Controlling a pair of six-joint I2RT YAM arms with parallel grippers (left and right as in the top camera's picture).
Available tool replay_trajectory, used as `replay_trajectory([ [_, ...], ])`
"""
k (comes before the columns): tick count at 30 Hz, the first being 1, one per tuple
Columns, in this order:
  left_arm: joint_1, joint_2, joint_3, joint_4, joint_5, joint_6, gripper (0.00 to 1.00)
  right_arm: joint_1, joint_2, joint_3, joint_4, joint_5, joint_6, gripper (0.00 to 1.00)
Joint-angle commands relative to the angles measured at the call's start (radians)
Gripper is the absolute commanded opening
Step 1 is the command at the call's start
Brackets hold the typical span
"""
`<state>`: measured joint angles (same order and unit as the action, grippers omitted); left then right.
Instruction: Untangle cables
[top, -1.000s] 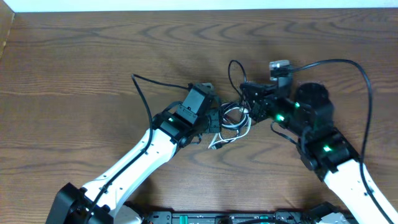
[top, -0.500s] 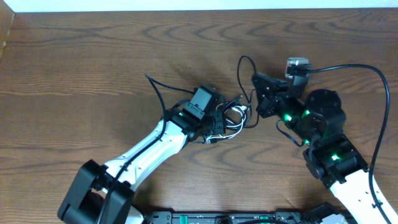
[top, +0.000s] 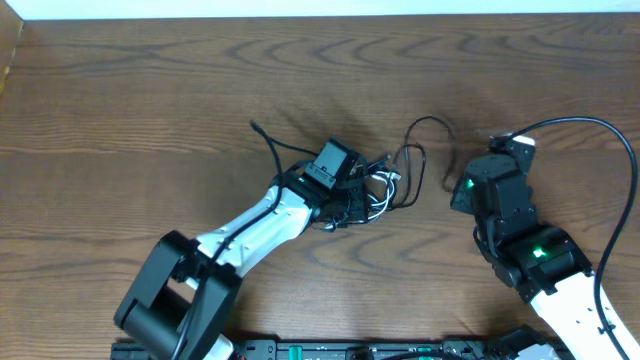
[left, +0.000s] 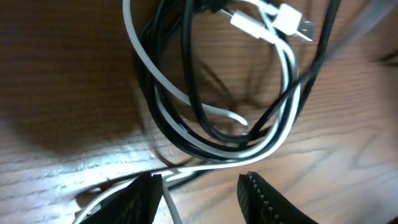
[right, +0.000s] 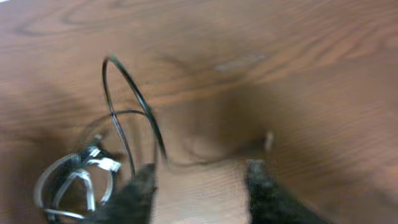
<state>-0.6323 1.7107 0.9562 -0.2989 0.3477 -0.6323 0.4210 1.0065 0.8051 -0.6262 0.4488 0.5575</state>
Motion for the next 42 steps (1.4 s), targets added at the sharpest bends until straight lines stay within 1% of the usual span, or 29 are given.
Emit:
replay_trajectory([
  [1,-0.002,0.033,0.014,0.010,0.020,-0.010,0.45,0.003,-0.005,0.012,-0.024,0.058,-0.005,0.54],
  [5,-0.002,0.062,0.014,0.041,0.020,-0.014,0.45,0.003,-0.005,0.012,-0.031,0.017,-0.005,0.58],
  [9,-0.002,0.077,0.014,0.089,0.019,-0.058,0.46,0.003,-0.005,0.012,-0.032,-0.041,-0.005,0.61],
  [14,-0.002,0.080,0.014,0.148,0.019,-0.068,0.46,0.003,-0.005,0.012,-0.032,-0.117,-0.005,0.64],
  [21,-0.002,0.080,0.014,0.174,0.018,-0.225,0.45,0.003,-0.005,0.012,-0.048,-0.153,-0.005,0.65],
  [24,-0.004,0.080,0.014,0.174,0.018,-0.330,0.45,0.003,-0.005,0.012,-0.059,-0.157,-0.005,0.66],
  [27,-0.009,0.081,0.014,0.173,0.007,-0.385,0.45,0.003,-0.005,0.012,-0.067,-0.160,-0.005,0.66],
  [36,-0.055,0.083,0.013,0.170,-0.143,-0.398,0.45,0.003,-0.005,0.012,-0.067,-0.172,-0.005,0.67],
  [42,-0.055,0.083,0.010,0.166,-0.181,-0.398,0.45,0.003,-0.005,0.012,-0.067,-0.172,-0.005,0.68],
])
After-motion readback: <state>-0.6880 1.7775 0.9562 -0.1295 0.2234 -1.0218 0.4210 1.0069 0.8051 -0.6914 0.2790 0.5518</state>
